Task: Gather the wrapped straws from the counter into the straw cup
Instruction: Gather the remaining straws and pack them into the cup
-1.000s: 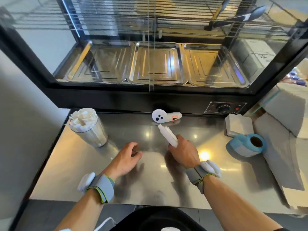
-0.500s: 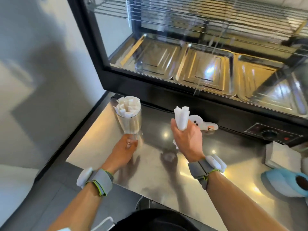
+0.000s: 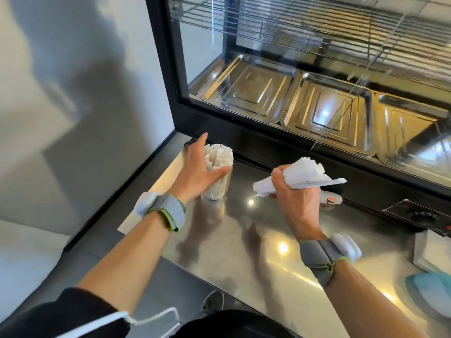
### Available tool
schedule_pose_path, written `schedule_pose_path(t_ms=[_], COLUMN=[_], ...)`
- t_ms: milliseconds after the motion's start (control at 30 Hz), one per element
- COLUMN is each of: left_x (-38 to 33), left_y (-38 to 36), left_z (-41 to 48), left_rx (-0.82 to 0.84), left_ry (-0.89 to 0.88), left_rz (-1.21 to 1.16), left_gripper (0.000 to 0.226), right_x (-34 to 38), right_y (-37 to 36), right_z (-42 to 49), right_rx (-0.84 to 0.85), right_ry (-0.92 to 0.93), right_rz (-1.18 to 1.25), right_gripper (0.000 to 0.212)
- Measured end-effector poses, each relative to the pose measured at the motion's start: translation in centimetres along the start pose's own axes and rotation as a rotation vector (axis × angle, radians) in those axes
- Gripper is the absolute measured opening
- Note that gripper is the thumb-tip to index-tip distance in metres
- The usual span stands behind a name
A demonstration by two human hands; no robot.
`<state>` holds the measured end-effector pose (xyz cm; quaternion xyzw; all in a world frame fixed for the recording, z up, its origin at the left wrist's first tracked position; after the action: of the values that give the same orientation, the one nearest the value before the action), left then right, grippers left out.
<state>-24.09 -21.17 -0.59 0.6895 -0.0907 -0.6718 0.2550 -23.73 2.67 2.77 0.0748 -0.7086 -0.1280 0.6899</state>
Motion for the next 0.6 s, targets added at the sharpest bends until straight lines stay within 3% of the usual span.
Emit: schedule_pose_path(t_ms=[133,233,367,600], left_x=[-1.2,-1.6,-1.2,-1.0], left_y=[-1.0,-1.2,-1.2,-2.3], left_z=[1.0,1.6,2.5,2.2], left_rx=[0.07,0.09,0.078,0.106], left_ry=[-0.079,-0.129,-0.128,-0.24], left_rz=[0.231,0.372,0.395,0.374], left_gripper=[0.093,0.072,0.04,0.021], right_x=[0.8,1.6,2.7,4.0], right_y=[0.2,0.0,-0.7,-2.8], right_z=[0.2,0.2,0.1,0.2], right_rx=[0.003,0.019,0.06,0.09], right_ry=[0.008,0.037,0.075,0.071], right_rz=[0.045,0.125,0.214,0.268], right_gripper=[0.013,0.024,0.022,0.015])
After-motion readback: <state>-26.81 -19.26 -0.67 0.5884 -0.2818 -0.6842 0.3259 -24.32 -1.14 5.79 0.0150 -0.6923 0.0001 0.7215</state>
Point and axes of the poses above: each hand's wrist, its own z-axis towards the middle knuckle, its own y-axis out of the back of the hand, x = y × z, the point moved 8 cm from there along z, towards the middle knuckle, and after that the axes turned 3 degrees about -y, right-handed, at the moved point
